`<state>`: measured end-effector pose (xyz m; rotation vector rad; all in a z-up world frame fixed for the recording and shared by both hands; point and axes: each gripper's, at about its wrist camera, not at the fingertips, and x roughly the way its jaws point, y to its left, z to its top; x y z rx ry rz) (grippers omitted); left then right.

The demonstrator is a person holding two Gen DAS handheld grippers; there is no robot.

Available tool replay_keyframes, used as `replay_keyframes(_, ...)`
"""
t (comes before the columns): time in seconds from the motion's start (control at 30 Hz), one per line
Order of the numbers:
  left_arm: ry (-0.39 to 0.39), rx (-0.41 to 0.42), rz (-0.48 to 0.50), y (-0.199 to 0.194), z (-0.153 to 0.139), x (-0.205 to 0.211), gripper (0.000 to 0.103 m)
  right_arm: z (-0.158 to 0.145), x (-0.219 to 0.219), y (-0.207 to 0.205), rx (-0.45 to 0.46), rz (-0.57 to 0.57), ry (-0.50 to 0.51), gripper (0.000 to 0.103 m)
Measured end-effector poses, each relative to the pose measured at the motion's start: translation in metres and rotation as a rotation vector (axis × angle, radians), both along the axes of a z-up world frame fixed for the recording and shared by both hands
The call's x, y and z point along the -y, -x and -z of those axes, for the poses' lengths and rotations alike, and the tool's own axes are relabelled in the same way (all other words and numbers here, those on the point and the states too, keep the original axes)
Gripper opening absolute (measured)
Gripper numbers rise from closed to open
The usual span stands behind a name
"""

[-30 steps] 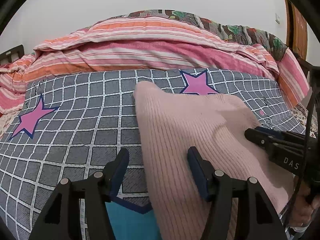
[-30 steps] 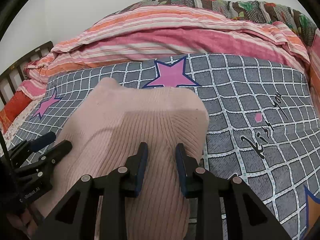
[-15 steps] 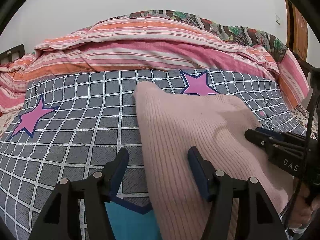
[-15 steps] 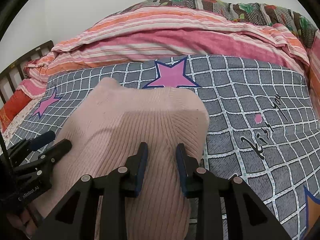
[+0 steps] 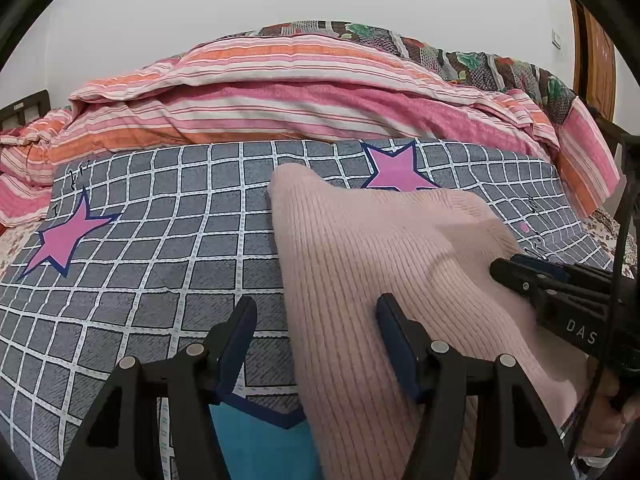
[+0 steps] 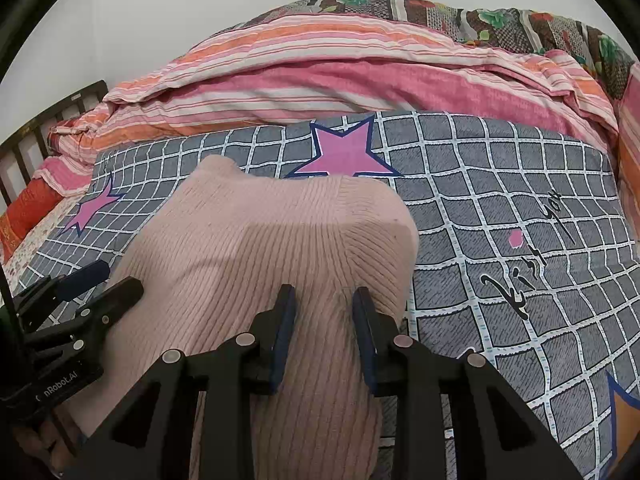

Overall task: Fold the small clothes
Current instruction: 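Press the folded sweater flat with both tools resting on it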

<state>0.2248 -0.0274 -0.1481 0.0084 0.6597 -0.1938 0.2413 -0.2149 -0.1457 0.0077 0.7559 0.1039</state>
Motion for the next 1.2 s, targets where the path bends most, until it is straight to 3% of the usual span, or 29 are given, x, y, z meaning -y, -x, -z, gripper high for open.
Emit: replay_keyframes(1.2,-0.006,0.006,-0.003,0.0007,-0.0001,-0.0006,0.061,-0.0004,-0.0004,0.0020,0.003,0.000,0.001,0.029)
